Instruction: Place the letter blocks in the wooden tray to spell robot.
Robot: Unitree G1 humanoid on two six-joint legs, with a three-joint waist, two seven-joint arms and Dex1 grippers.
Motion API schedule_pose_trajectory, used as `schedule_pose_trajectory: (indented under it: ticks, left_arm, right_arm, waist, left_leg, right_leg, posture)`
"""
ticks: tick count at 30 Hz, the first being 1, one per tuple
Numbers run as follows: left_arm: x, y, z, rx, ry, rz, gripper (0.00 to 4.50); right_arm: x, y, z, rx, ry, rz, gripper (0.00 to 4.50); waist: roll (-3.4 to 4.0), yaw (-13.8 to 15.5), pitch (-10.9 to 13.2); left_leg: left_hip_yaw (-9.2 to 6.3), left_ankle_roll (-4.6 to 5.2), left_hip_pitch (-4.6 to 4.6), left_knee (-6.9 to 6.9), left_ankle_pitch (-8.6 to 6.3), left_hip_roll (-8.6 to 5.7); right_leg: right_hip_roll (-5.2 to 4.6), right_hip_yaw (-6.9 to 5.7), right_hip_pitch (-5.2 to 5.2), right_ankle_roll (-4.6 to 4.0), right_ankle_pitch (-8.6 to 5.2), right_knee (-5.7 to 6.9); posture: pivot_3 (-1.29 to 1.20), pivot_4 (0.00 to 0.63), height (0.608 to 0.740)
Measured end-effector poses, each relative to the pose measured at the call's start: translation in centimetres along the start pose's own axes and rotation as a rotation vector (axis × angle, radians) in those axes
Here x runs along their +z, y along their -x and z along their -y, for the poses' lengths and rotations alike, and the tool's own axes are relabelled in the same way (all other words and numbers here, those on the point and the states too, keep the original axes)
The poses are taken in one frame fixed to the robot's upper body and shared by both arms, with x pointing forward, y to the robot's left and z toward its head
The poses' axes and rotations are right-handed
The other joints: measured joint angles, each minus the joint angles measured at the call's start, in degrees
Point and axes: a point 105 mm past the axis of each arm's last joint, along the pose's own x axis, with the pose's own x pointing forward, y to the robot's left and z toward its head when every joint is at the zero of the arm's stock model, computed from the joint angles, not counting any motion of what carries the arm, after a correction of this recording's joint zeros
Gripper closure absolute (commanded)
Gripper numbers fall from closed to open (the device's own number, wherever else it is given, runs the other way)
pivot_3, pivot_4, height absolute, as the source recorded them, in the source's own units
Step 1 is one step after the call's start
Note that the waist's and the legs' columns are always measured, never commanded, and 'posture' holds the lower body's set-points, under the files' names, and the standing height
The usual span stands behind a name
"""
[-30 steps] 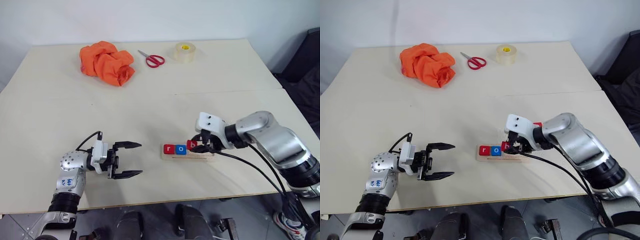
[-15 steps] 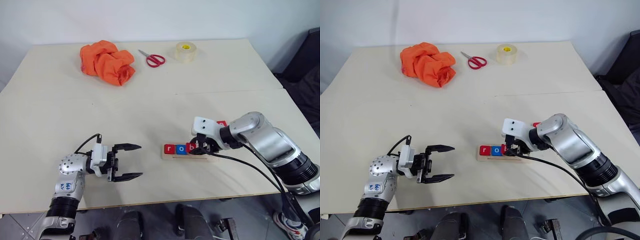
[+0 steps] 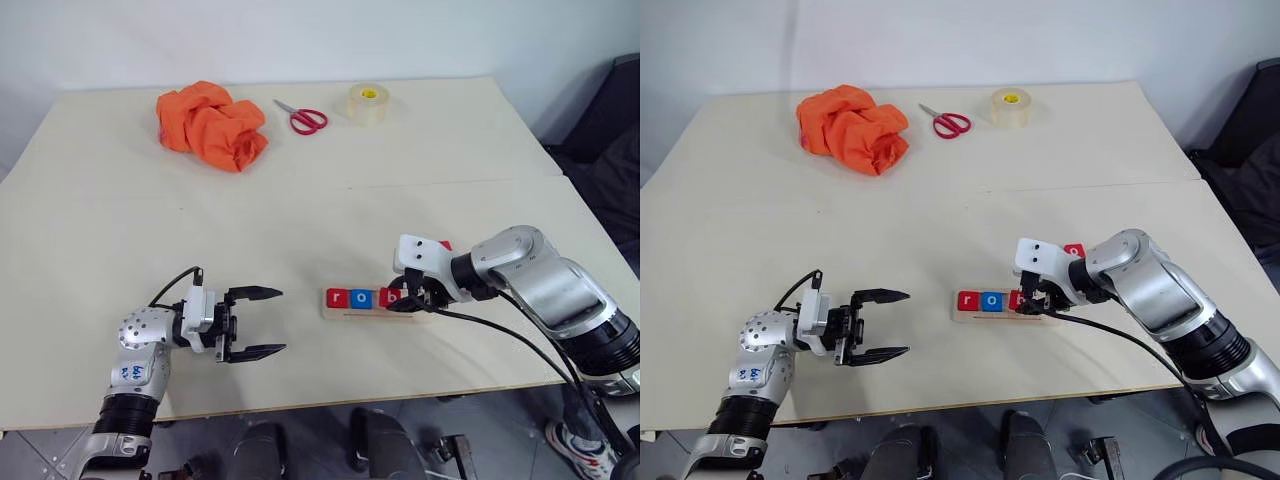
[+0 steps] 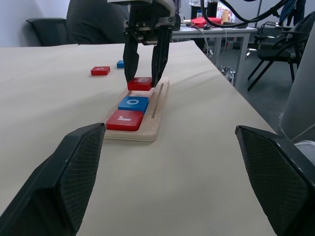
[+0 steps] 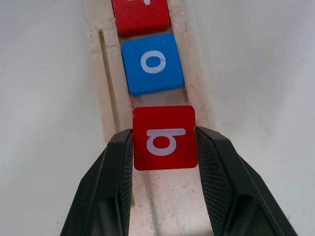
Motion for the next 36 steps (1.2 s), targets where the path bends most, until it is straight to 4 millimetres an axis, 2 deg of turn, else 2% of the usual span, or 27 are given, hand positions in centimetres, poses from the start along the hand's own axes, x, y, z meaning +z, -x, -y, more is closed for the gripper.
schedule_pose_trajectory:
  ticks: [7, 15, 16, 23, 27, 30, 36]
  left_arm:
    - [0.0, 0.0, 0.0, 0.003, 0.0, 0.001, 0.0]
    - [0.0, 0.0, -0.1, 0.01, 0.0, 0.0, 0.0]
    - [0.0, 0.0, -0.1, 0.01, 0.0, 0.0, 0.0]
    - [0.1, -0.2, -0.2, 0.009, -0.006, 0.007, 0.0]
    - [0.0, -0.2, -0.3, 0.011, -0.004, 0.009, 0.0]
    - [-0.1, -0.2, -0.3, 0.012, -0.002, 0.01, 0.0]
    - [0.1, -0.4, -0.5, 0.003, -0.01, 0.015, 0.0]
  right_arm:
    - [0.0, -0.6, -0.1, 0.016, 0.005, 0.003, 3.03]
    - [0.7, -0.8, 0.0, 0.019, 0.017, 0.022, 0.22]
    - [0.7, -0.8, 0.0, 0.019, 0.017, 0.022, 0.03]
    - [0.7, 0.0, 0.0, 0.012, 0.008, 0.023, 0.03]
    - [0.3, 0.9, -0.5, 0.018, -0.008, 0.057, 0.95]
    - [-0.4, 0.8, -0.8, 0.03, -0.033, 0.052, 2.01]
    - [-0.2, 0.9, -0.9, 0.026, -0.039, 0.076, 4.19]
  waist:
    - [0.0, 0.07, 0.0]
    - [0.0, 0.06, 0.0]
    - [0.0, 0.06, 0.0]
    - [0.0, 0.09, 0.0]
    - [0.0, 0.2, 0.0]
    - [0.0, 0.17, 0.0]
    - [0.0, 0.06, 0.0]
  left_leg:
    - [0.0, -0.01, -0.01, 0.01, 0.01, 0.0]
    - [0.0, -0.01, -0.01, 0.02, 0.01, 0.0]
    - [0.0, -0.01, -0.01, 0.02, 0.01, 0.0]
    - [0.0, -0.01, -0.02, 0.02, 0.01, 0.0]
    - [-0.02, -0.01, -0.03, 0.02, 0.01, -0.01]
    - [-0.01, -0.01, -0.03, 0.03, 0.0, -0.01]
    - [-0.01, -0.02, -0.02, 0.03, 0.01, 0.0]
  right_leg:
    - [0.0, 0.0, 0.0, 0.0, 0.0, 0.0]
    - [-0.01, 0.0, 0.0, 0.0, 0.0, 0.0]
    - [-0.01, 0.0, 0.0, 0.0, 0.0, 0.0]
    - [0.0, 0.0, -0.01, 0.0, 0.0, 0.0]
    - [0.0, -0.01, 0.02, 0.0, 0.0, -0.02]
    - [-0.01, -0.01, 0.01, 0.02, 0.02, -0.02]
    - [0.0, 0.0, 0.0, 0.02, 0.02, 0.01]
  posture:
    - [0.0, 0.15, 0.74]
    - [0.0, 0.15, 0.74]
    - [0.0, 0.15, 0.74]
    - [0.0, 0.15, 0.74]
    - [0.0, 0.15, 0.74]
    - [0.0, 0.15, 0.74]
    - [0.0, 0.15, 0.74]
